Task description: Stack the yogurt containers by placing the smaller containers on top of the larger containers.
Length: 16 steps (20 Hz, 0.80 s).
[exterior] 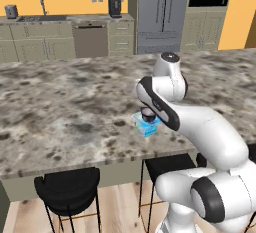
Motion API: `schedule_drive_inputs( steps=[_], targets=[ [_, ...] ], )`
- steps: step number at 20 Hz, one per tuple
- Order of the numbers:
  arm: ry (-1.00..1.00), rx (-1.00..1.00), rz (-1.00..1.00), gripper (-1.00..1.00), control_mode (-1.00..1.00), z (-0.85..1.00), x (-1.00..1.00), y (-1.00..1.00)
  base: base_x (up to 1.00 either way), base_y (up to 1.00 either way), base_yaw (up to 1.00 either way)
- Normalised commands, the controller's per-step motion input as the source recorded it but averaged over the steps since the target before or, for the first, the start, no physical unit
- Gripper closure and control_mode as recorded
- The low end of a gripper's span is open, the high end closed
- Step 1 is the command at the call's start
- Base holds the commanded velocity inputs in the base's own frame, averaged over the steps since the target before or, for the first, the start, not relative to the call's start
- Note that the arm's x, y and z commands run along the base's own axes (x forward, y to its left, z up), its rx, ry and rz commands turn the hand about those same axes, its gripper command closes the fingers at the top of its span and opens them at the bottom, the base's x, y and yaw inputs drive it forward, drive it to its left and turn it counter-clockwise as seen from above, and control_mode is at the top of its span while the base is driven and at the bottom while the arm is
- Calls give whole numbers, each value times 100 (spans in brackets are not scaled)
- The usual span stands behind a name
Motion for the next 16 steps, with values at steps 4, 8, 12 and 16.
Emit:
schedule_drive_inputs(
  steps=[4, 8, 12, 16],
  targets=[
    [0, -1, 1, 100, -100, 7, 0, -31, 0, 0, 0],
    [0, 0, 0, 100, -100, 0, 3, -21, 0, 0, 0],
    [-2, 0, 0, 100, -100, -4, 20, -2, 0, 0, 0],
    [-2, 0, 0, 100, -100, -14, 24, 0, 0, 0, 0]
  ],
)
